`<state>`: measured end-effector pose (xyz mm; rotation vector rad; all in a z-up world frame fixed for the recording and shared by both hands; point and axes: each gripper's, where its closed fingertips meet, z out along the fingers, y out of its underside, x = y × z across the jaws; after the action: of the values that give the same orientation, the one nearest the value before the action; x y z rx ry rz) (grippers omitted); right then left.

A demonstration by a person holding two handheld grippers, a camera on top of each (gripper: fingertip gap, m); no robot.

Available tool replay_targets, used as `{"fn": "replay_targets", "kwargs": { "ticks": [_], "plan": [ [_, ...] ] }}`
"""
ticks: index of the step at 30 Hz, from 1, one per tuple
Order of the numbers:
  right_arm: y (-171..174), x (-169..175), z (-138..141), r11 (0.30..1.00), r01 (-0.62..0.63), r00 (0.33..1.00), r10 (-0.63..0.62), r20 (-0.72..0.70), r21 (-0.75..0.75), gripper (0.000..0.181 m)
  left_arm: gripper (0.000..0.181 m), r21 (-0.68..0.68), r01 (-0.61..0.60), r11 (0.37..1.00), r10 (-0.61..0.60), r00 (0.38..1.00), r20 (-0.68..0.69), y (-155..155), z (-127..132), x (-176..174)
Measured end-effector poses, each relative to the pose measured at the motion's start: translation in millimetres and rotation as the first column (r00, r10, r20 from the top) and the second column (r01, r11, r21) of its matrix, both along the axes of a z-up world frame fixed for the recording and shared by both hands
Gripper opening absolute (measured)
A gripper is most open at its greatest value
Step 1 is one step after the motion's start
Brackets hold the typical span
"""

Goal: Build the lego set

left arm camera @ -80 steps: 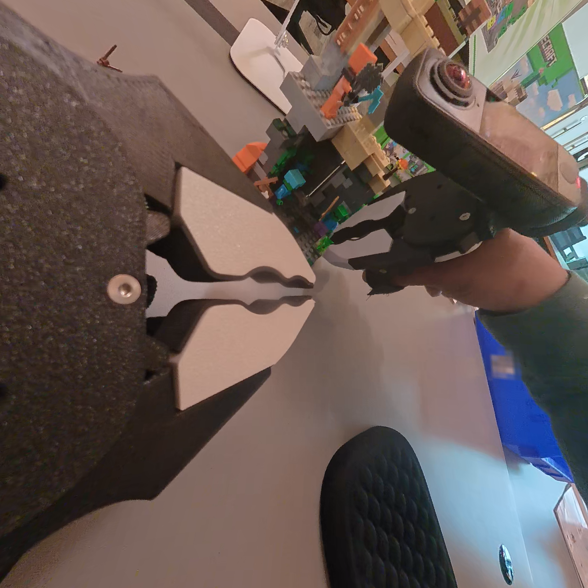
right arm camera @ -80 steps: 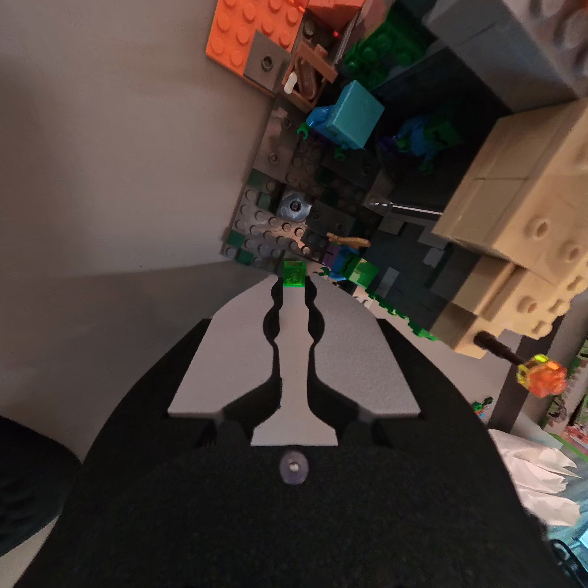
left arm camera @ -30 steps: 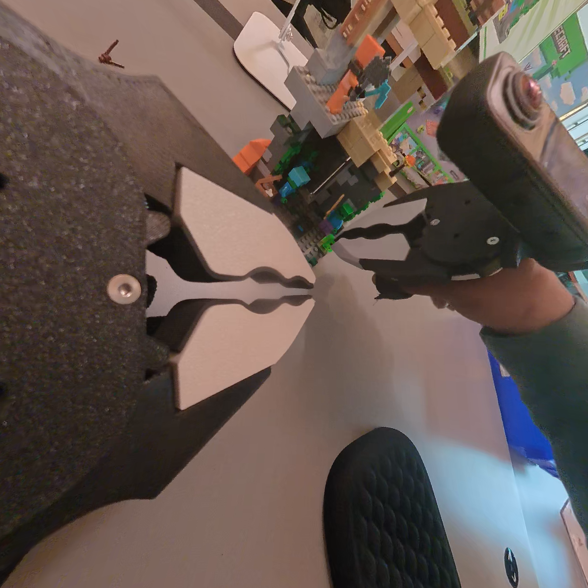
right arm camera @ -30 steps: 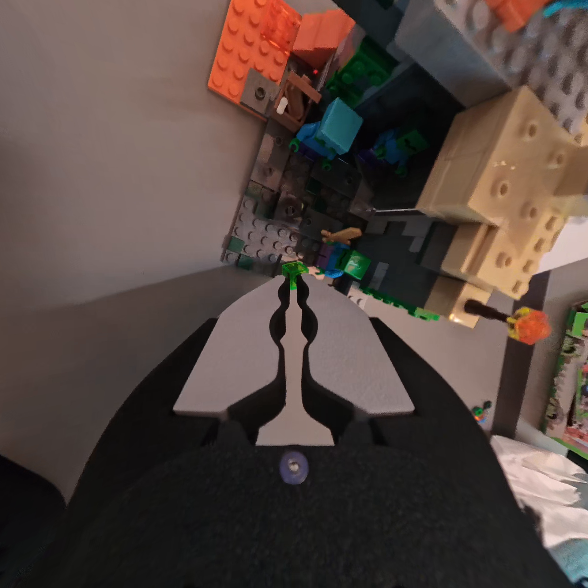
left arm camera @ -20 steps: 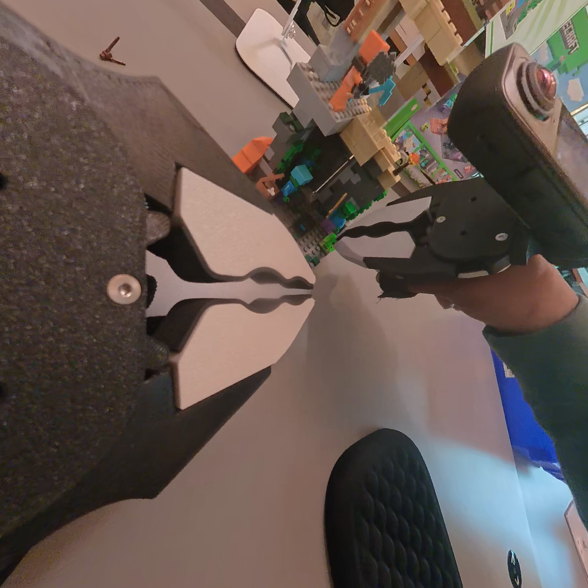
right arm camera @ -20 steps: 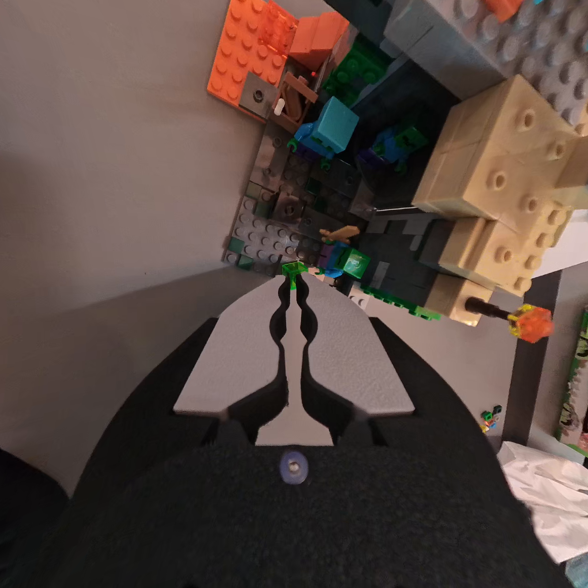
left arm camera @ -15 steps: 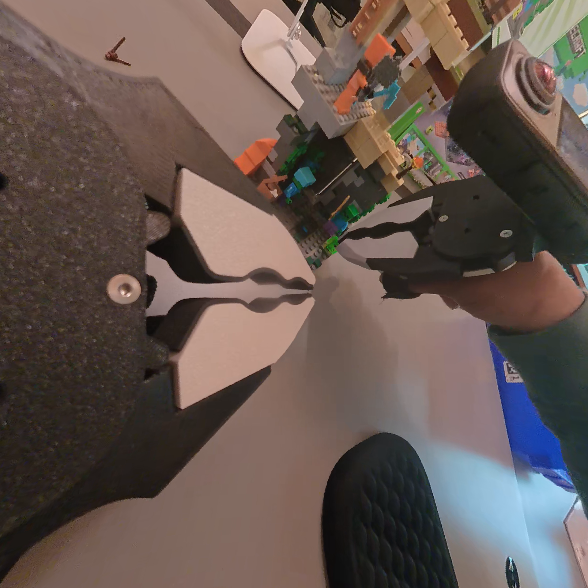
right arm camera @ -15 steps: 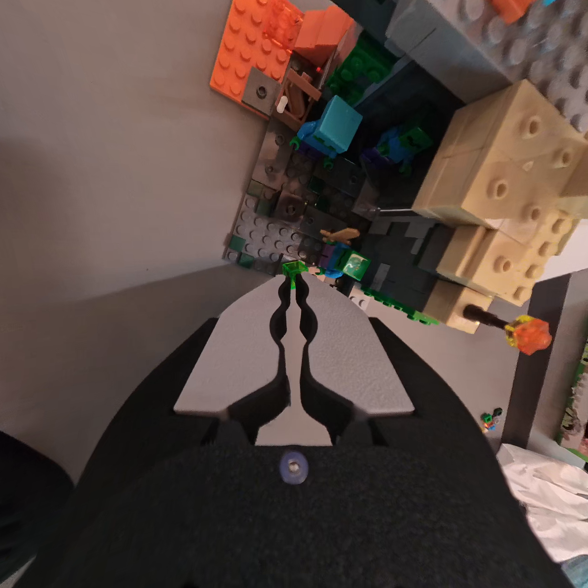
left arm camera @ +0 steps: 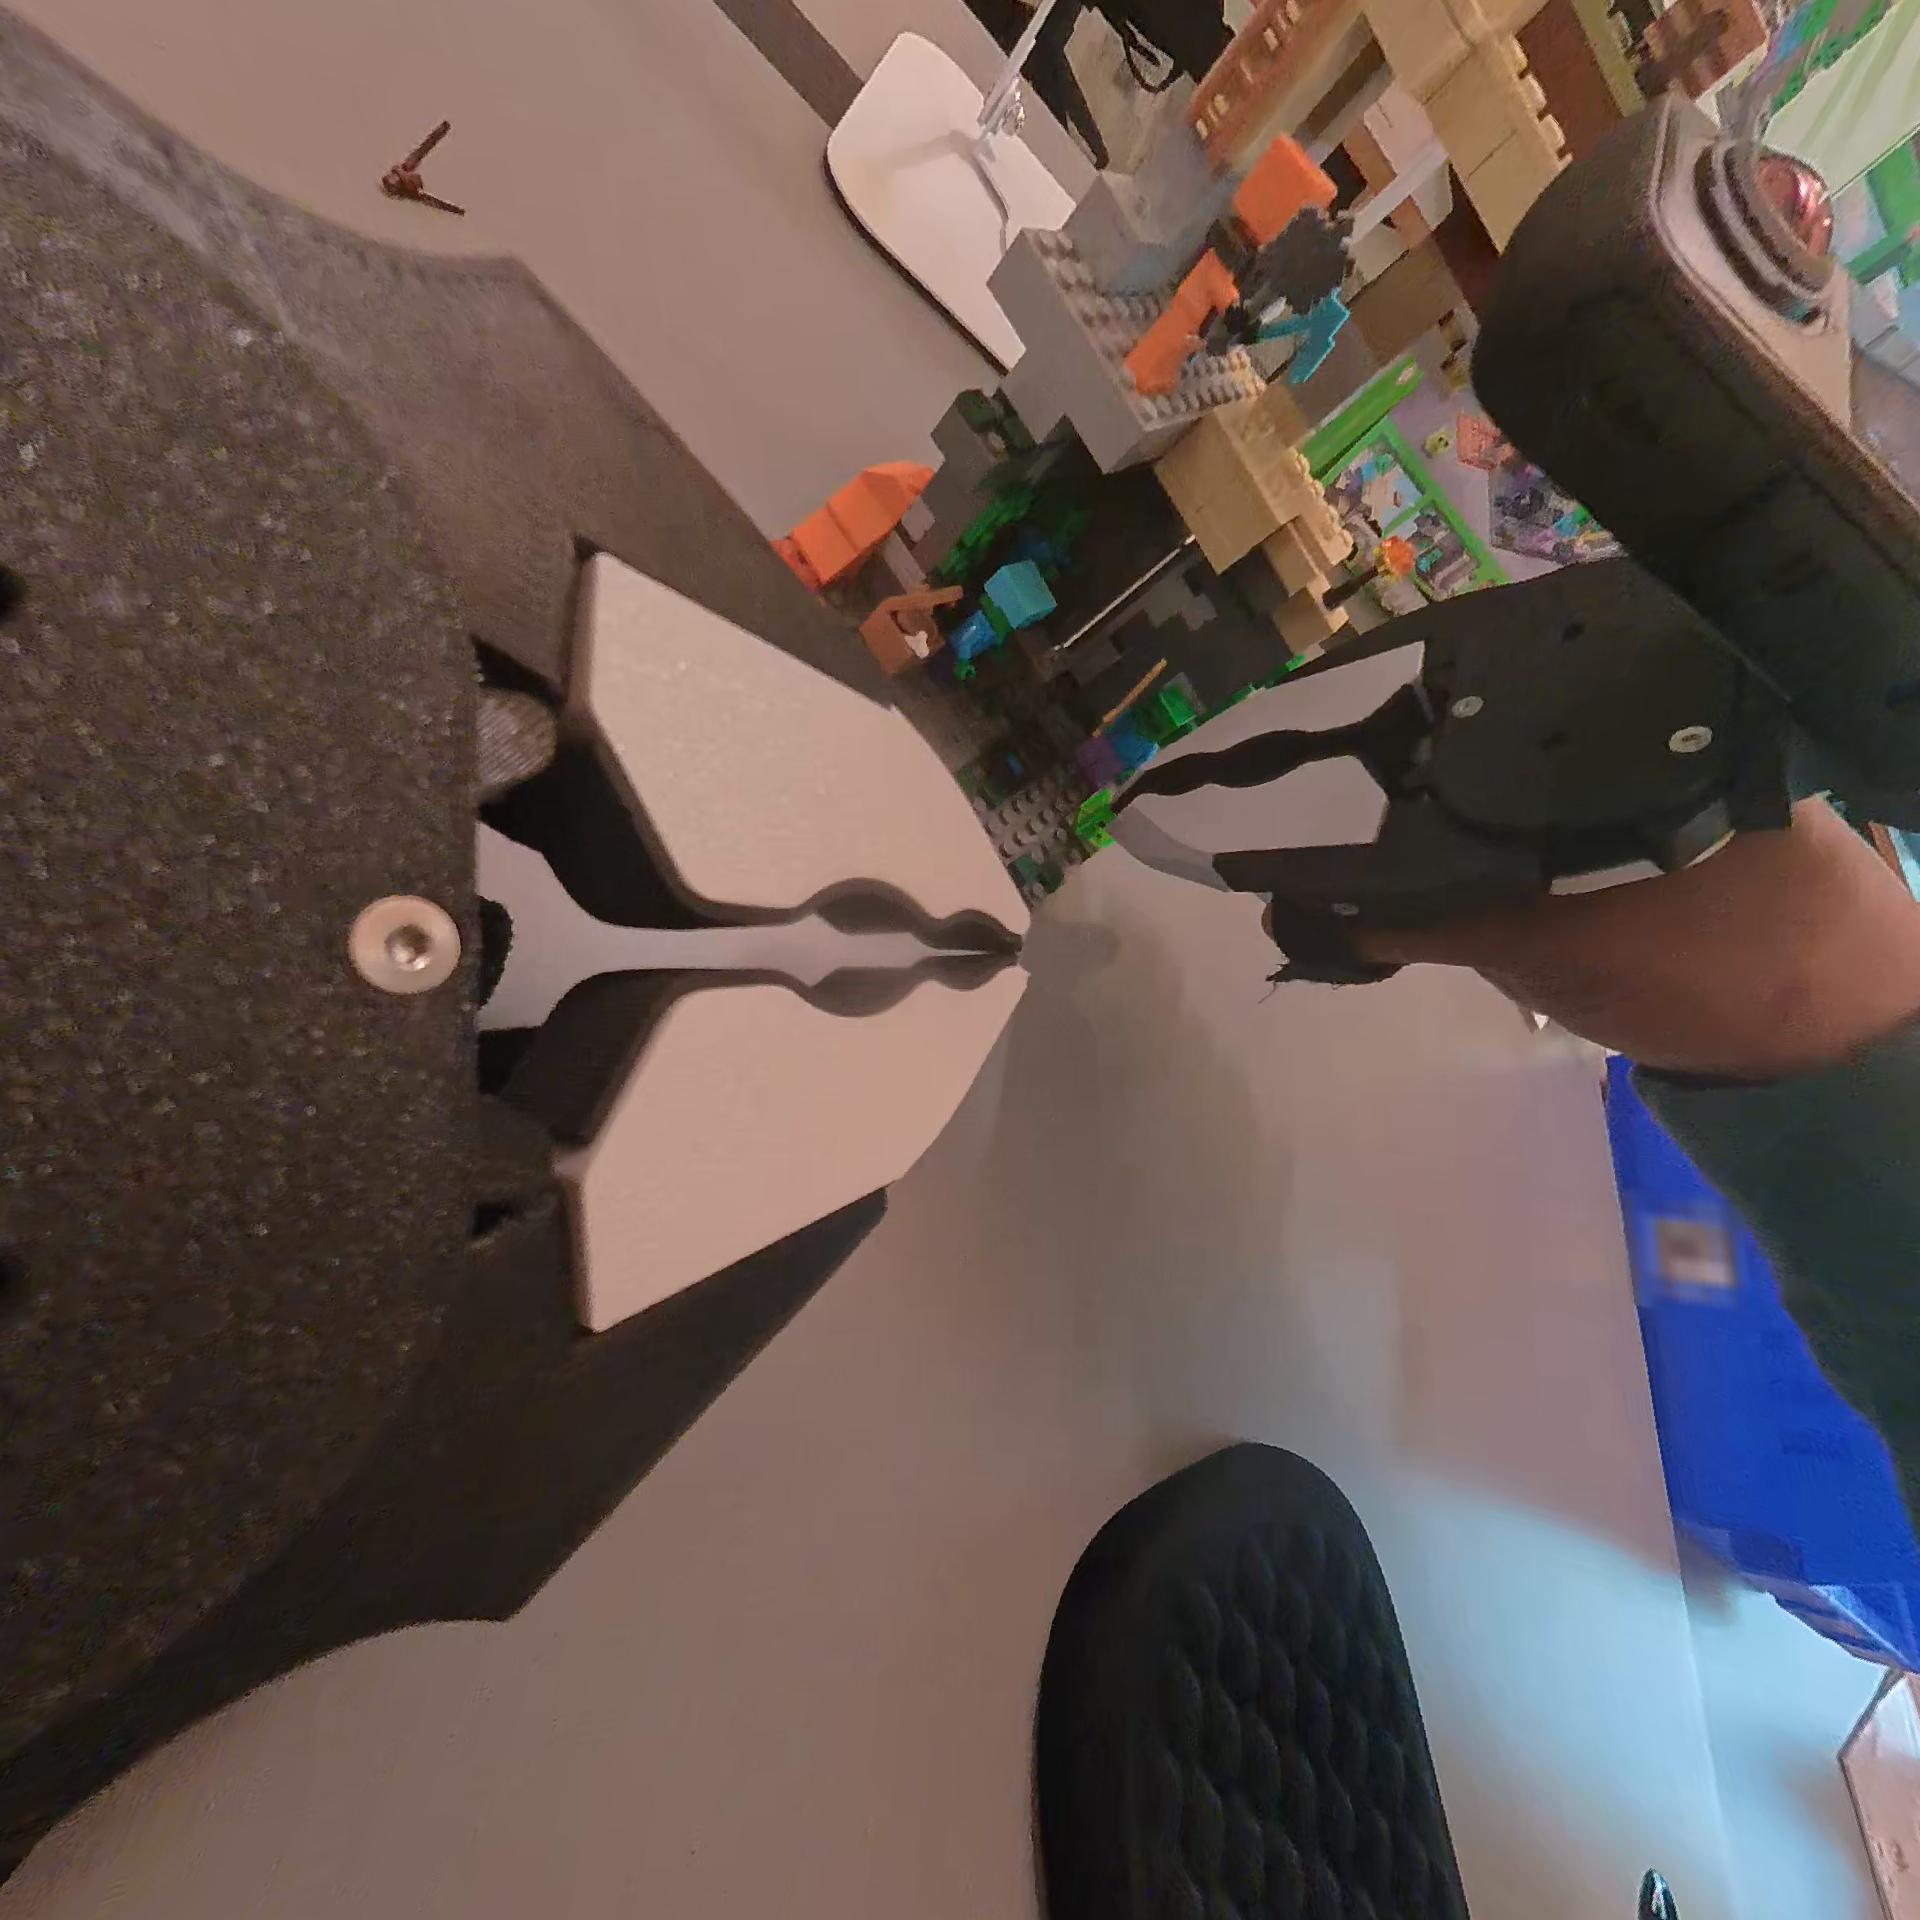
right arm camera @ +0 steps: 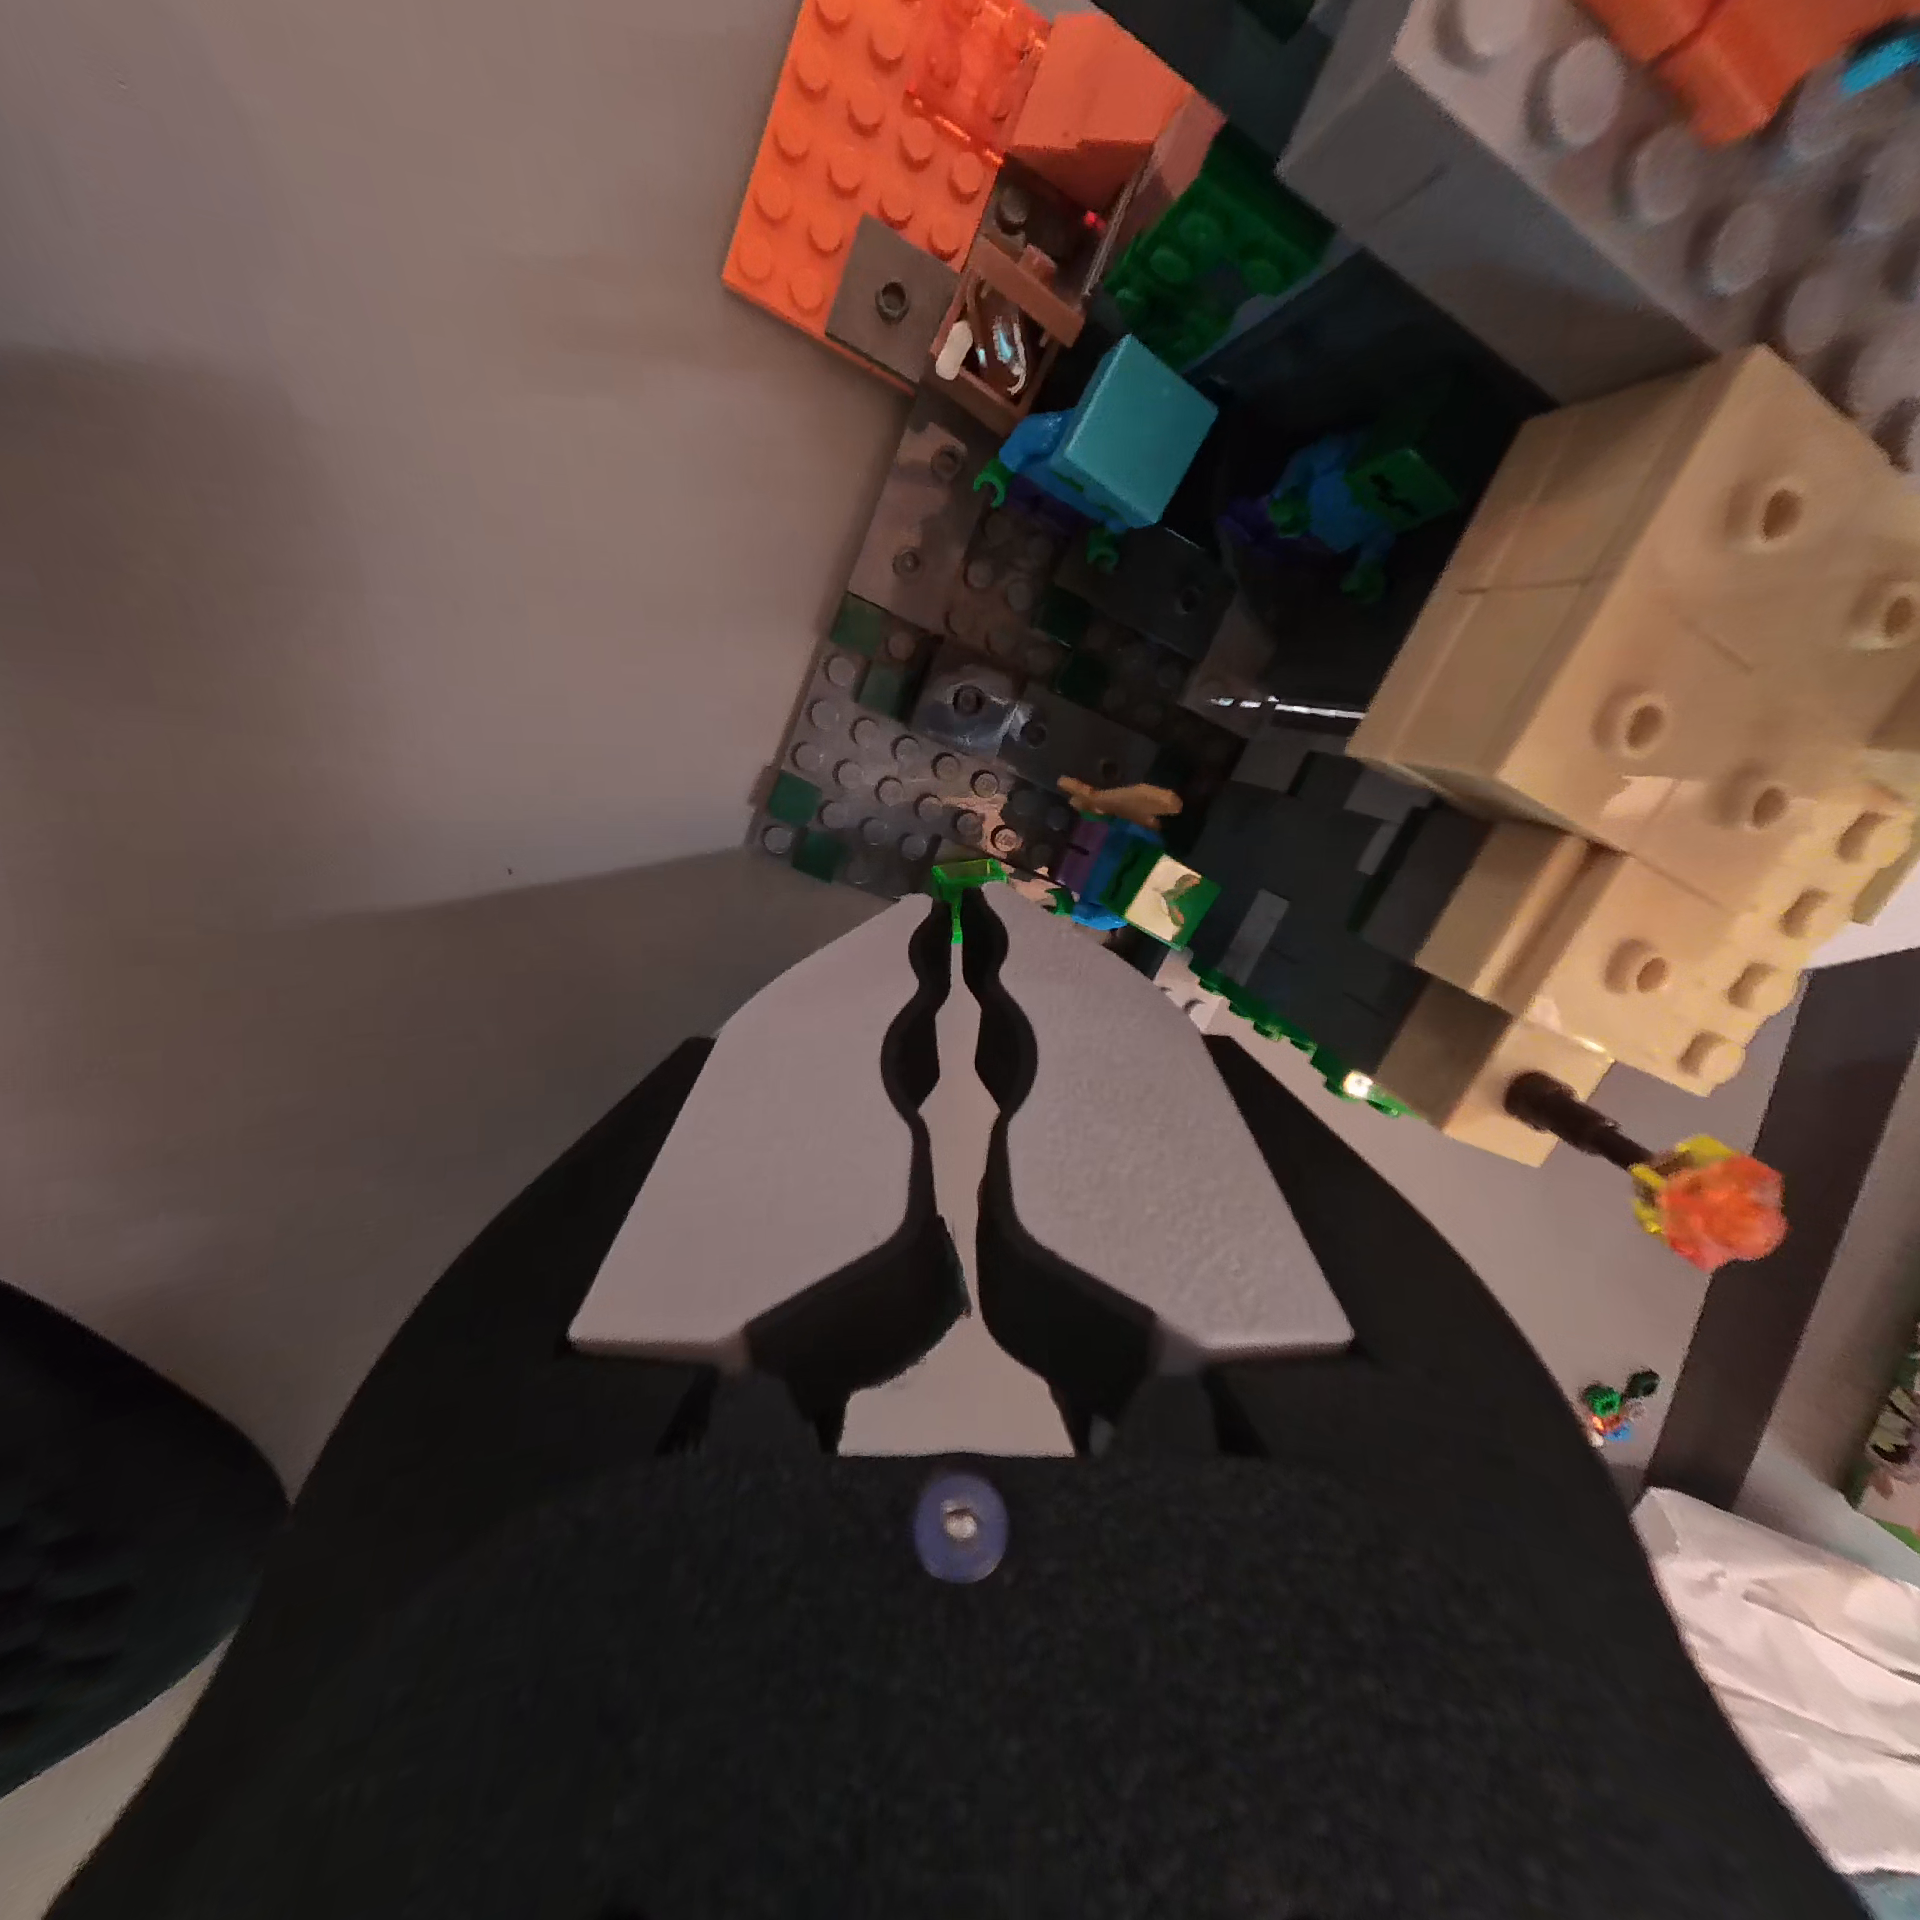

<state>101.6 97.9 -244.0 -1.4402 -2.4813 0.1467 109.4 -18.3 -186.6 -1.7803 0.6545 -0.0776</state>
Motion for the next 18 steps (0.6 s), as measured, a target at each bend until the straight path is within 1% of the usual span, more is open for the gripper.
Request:
{"fn": "replay_targets", "kwargs": {
  "ticks": [7, 11, 14, 16, 18],
  "plan": [
    [-0.2, 0.0, -0.3, 1.000, 0.007, 1.000, -0.007, -0.004, -0.018, 0.003, 0.000, 0.005, -0.002, 1.000, 0.002, 1.000, -0.003, -0.4, 1.0, -0.1],
    [-0.9, -1.0, 0.1, 1.000, 0.012, 1.000, -0.012, -0.018, 0.002, 0.003, 0.000, 0.010, -0.005, 1.000, 0.005, 1.000, -0.009, -0.2, 1.0, -0.7],
    [-2.7, -3.8, 1.8, 0.999, 0.041, 0.995, -0.042, -0.088, -0.010, 0.002, 0.000, 0.014, -0.009, 1.000, 0.009, 1.000, 0.004, 0.2, 2.4, -2.1],
    [-7.1, -8.2, 10.6, 0.996, 0.066, 0.981, -0.076, -0.180, -0.059, 0.000, 0.000, 0.015, -0.012, 1.000, 0.011, 1.000, 0.008, 0.5, 2.2, -2.7],
    [-12.1, -10.4, 24.6, 0.990, 0.090, 0.953, -0.116, -0.278, -0.105, 0.008, 0.000, 0.012, -0.015, 1.000, 0.015, 1.000, 0.011, 1.3, 1.3, -3.5]
  ]
}}
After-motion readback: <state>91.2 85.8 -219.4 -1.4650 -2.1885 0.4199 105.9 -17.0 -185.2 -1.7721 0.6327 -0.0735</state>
